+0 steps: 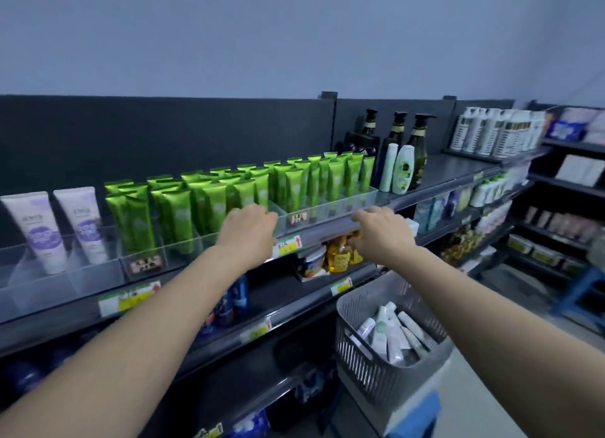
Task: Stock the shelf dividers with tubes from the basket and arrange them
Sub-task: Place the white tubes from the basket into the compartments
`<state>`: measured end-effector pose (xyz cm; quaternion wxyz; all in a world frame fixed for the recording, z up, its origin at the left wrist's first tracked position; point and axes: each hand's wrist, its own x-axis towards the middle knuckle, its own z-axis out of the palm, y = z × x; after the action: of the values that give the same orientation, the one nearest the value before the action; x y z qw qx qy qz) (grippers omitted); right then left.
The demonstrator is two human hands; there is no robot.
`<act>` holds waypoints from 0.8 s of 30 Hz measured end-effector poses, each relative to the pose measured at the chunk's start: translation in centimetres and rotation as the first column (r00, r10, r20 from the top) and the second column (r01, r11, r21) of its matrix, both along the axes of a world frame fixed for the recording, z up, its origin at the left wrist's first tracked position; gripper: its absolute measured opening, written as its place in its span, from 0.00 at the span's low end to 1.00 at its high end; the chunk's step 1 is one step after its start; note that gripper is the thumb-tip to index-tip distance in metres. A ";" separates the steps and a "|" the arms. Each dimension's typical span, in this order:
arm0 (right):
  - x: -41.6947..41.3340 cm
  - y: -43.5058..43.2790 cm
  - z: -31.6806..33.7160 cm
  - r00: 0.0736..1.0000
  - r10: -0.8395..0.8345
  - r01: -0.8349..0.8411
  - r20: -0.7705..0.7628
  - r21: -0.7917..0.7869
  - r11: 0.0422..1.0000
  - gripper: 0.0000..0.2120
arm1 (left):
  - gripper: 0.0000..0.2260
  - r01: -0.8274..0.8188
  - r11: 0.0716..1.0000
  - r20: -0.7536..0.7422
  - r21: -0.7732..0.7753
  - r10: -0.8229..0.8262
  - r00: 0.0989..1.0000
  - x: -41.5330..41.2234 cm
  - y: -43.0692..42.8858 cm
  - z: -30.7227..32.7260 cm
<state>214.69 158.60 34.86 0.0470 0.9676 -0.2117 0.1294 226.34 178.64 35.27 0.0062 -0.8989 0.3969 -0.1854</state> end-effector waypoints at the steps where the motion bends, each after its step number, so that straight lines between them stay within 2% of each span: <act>1: -1.0 -1.0 -0.6 1.000 -0.009 0.009 -0.015 0.009 1.000 0.20 | 0.14 0.005 1.000 -0.018 0.003 -0.005 1.000 -1.0 -1.2 -0.5; 12: -8.4 -10.9 -7.8 0.982 -0.116 0.127 -0.147 0.068 0.990 0.20 | 0.15 0.104 0.992 -0.125 0.064 -0.096 0.988 -6.4 -12.6 -6.8; 18: -8.6 -16.2 -11.2 0.970 -0.158 0.182 -0.186 0.120 0.976 0.20 | 0.15 0.157 0.982 -0.189 0.110 -0.134 0.973 -5.7 -19.0 -10.6; 24: -6.9 -21.5 -15.0 0.950 -0.159 0.203 -0.270 0.144 0.968 0.16 | 0.15 0.207 0.963 -0.243 0.173 -0.162 0.957 -3.8 -25.6 -15.0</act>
<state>207.83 137.07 19.90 0.0028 0.9529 -0.3025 -0.0201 222.50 153.01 20.25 0.0322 -0.8680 0.4937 -0.0416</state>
